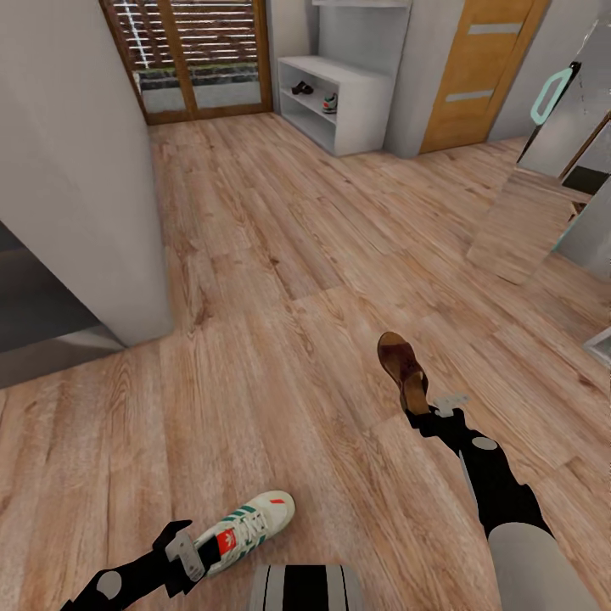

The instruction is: Pick up the two gym shoes and the two sandals from the corridor floor and place them onto the hallstand (shoe rack) in the corridor, making sure they are on the rack and not on the floor. Arrange them so the two gym shoes are next to each other and the two sandals are next to each other.

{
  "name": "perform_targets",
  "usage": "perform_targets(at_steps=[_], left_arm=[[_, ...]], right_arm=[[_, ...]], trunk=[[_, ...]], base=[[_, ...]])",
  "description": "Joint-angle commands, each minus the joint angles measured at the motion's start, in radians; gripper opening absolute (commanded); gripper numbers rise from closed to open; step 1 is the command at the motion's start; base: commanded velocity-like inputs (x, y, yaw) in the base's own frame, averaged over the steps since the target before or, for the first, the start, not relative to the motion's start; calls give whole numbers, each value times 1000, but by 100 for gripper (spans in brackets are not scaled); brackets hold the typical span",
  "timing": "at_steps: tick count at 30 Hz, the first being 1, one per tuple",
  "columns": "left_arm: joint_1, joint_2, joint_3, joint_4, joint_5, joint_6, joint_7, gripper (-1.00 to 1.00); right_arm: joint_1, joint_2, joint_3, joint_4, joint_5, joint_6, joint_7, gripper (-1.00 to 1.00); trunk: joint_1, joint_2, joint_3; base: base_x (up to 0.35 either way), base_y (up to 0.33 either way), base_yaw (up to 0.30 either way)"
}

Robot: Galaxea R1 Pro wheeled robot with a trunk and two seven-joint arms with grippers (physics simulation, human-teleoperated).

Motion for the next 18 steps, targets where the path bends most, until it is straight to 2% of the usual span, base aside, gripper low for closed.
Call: perform_targets(at_steps=[1,8,15,18], left_arm=[[-1,-1,8,-1,-9,-6,-5,100],[-2,0,7,-2,-10,-6,-5,100],[-2,0,7,-2,-12,-6,-5,100],[-2,-1,7,-2,-21,-6,-5,100]], right_arm=[[-1,1,-3,-2,4,5,7,-100],[-1,1,-2,-2,4,5,7,-100],[-1,2,-2,-2,4,5,7,-100],[-1,2,-2,-2,4,5,7,-100]], trunk=[[0,0,-1],[0,0,-1],[3,-2,-28],[3,-2,-28]], base=[[0,0,-51],[0,0,-21],[0,0,-3],[0,0,0]])
